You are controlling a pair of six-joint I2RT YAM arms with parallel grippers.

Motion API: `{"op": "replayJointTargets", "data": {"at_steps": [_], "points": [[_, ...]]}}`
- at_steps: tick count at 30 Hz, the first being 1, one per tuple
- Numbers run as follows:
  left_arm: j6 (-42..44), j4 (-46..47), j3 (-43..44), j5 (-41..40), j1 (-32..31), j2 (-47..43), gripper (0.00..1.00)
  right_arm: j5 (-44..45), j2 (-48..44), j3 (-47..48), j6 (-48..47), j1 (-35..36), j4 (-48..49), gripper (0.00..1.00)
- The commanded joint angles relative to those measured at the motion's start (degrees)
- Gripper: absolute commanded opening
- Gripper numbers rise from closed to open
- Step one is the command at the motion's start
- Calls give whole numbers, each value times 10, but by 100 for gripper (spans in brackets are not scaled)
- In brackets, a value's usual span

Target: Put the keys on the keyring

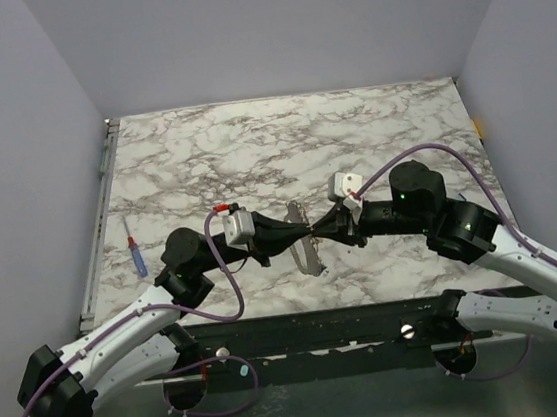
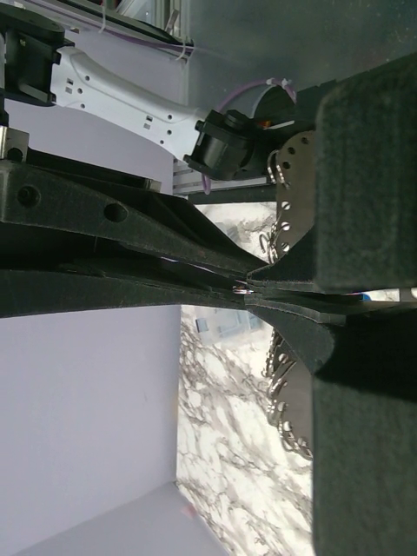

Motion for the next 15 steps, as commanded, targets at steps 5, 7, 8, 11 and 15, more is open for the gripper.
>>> {"op": "replayJointTargets", "data": {"at_steps": [5,7,8,11,15], "points": [[-4,28,-3,3,0,-13,0,-19,5,7,-7,0,21,17],[-4,28,-3,3,0,-13,0,-19,6,7,-8,1,24,16],[-5,28,-3,3,0,-13,0,-19,6,7,-9,1,25,15],[-5,28,-3,4,0,-13,0,-17,10,7,-11,1,25,13],[-6,28,-4,4,0,-14,0,-17,12,8,-12,1,25,11]]}}
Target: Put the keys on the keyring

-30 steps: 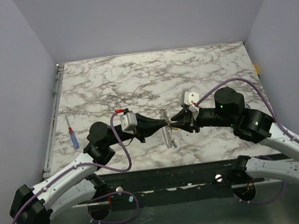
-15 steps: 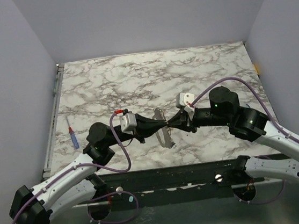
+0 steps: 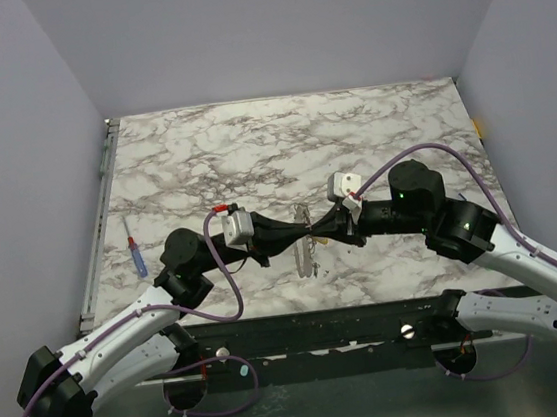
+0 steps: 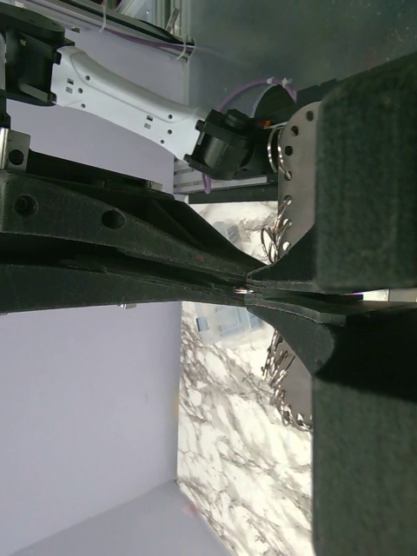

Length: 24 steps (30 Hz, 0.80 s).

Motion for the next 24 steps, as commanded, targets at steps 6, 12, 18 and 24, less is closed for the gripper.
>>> {"op": "replayJointTargets", "data": {"at_steps": [6,12,18,24], "points": [[-8,28,-5,-3,0,-11,0,-14,5,10,-7,1,18,1],[-6,28,-11,-26,0,-18,0,-28,-3,16,-2,1,14,1],[-1,25,-17,-31,0,-27,13,-37,-21,14,-5,1,17,0],[-1,17,-16,-17,0,-27,17,-47,-20,17,-8,1,12,1]]}}
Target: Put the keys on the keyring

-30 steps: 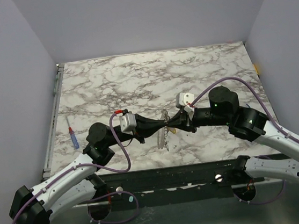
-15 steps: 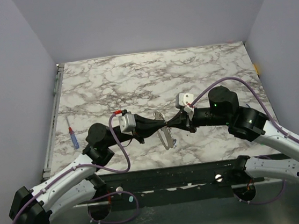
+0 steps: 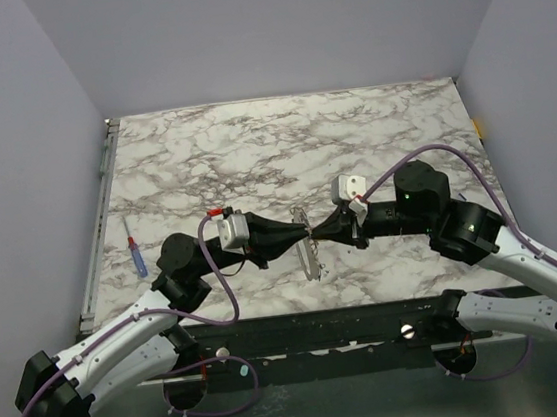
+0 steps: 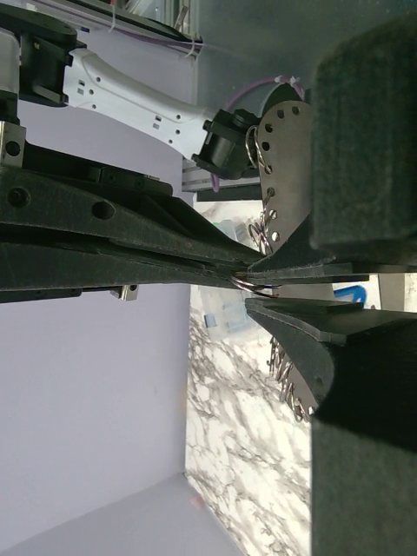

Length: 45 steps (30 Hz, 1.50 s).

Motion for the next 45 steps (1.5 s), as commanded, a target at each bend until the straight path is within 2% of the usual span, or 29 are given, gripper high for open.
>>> {"op": "replayJointTargets", "data": {"at_steps": [1,2,6,10,18,25,30,34,38,42,43,45], "points": [[-2,11,-5,0,1,-7,17,-22,-8,17,-7,1,9,1],[-2,9,-5,1,1,-8,19,-22,-8,18,-7,1,10,1],[7,-14,-2,3,1,-16,36,-20,-4,20,-10,1,3,1],[38,-77,17,5,1,-25,42,-15,7,30,-17,1,-19,1],[124,-246,63,-19,1,-49,42,-11,10,26,-18,1,-20,1],[224,-423,156,-29,2,-40,39,-13,21,31,-21,1,-33,0],[269,-492,198,-44,2,-17,37,-13,21,31,-22,1,-32,1],[265,-508,194,-59,2,-3,37,8,15,14,-8,1,-33,1],[232,-508,160,-51,2,5,41,160,-4,-46,86,1,16,1],[199,-505,112,-62,2,15,43,303,1,-91,264,1,16,3],[190,-503,100,-67,1,23,43,328,6,-99,311,1,6,5],[178,-497,77,-68,-1,45,42,352,17,-109,381,0,-12,17]]}}
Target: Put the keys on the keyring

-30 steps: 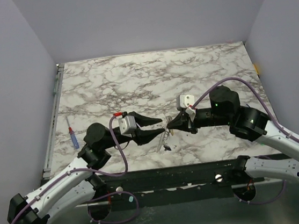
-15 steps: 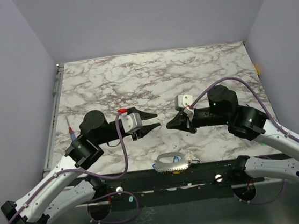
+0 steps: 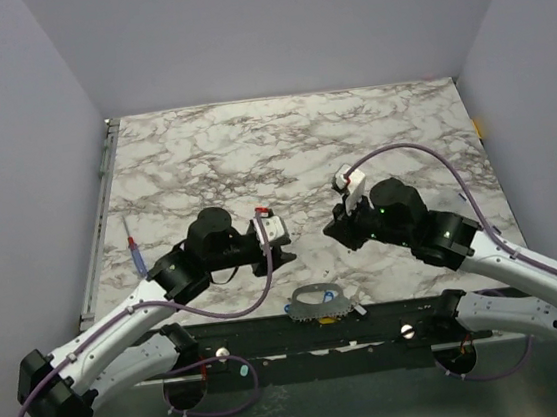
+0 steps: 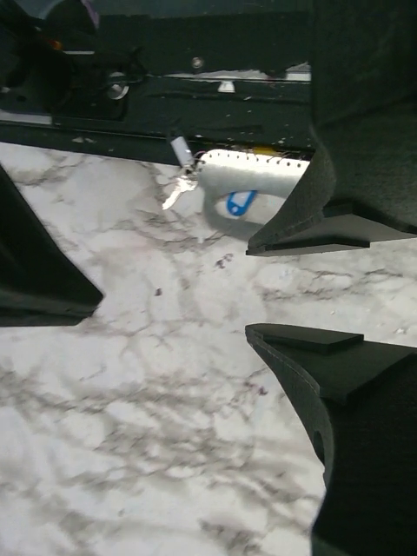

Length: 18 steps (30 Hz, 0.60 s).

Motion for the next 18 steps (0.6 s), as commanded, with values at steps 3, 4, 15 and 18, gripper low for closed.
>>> {"op": "replayJointTargets", "data": {"at_steps": [3,4,15,18], "points": [[-36,-2,-58,-28,-13,59,43,169,31,-30,262,0,-44,43],[-29,-1,-60,-35,-22,69,44,178,37,-29,273,0,-54,49],[127,4,-14,-66,-121,258,57,233,59,13,258,-5,-116,79],[162,14,-5,-71,-129,306,57,239,59,20,253,-15,-127,81]]}}
